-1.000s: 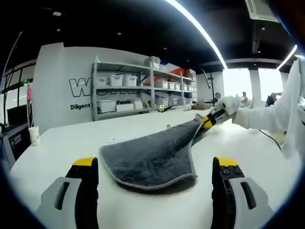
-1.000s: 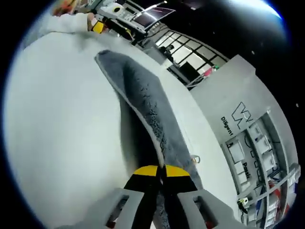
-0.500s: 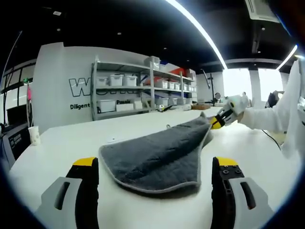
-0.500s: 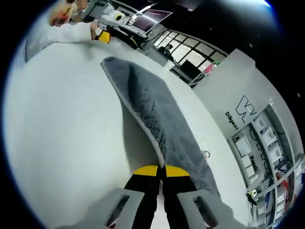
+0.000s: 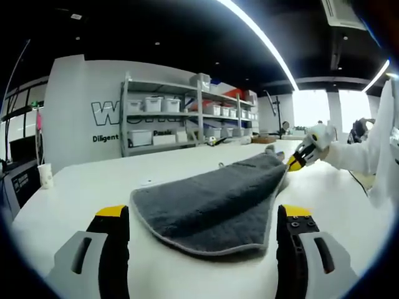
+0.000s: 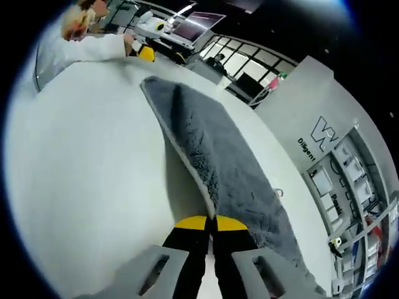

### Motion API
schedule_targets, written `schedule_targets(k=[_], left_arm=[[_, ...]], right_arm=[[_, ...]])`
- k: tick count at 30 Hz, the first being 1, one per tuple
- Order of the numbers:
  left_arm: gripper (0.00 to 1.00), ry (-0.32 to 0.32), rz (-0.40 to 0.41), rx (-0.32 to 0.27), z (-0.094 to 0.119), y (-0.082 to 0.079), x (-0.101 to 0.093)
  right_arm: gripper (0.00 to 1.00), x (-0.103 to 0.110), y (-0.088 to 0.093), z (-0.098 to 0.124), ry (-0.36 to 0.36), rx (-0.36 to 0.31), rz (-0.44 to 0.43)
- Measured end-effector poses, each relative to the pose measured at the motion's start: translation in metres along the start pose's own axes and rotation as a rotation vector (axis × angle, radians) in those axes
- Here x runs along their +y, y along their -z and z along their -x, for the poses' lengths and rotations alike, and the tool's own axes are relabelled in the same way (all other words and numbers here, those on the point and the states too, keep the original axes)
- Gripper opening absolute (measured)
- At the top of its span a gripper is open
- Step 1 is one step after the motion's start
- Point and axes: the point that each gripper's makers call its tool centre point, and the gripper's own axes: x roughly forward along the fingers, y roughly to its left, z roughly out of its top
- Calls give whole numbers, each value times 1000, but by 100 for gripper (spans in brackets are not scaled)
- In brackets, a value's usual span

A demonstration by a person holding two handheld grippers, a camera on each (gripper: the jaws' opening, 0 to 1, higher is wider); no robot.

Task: Open the folded towel by lifting each exposed corner and separating the folded layers until the towel lies flat within the target outline without major curled edges

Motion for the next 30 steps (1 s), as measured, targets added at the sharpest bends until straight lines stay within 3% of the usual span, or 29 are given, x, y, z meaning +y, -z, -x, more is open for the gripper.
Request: schedule_targets(k=[8,18,30], left_arm=[[96,-2,0,-1,0,0,0],[96,-3,1,-4,1,-1,0],[96,-6,8,-5,1,0,1]], right_arm=[[0,16,-8,12,-2,12,1],[0,38,-17,19,-11,53,92],[0,64,-26,27,-70,75,114]])
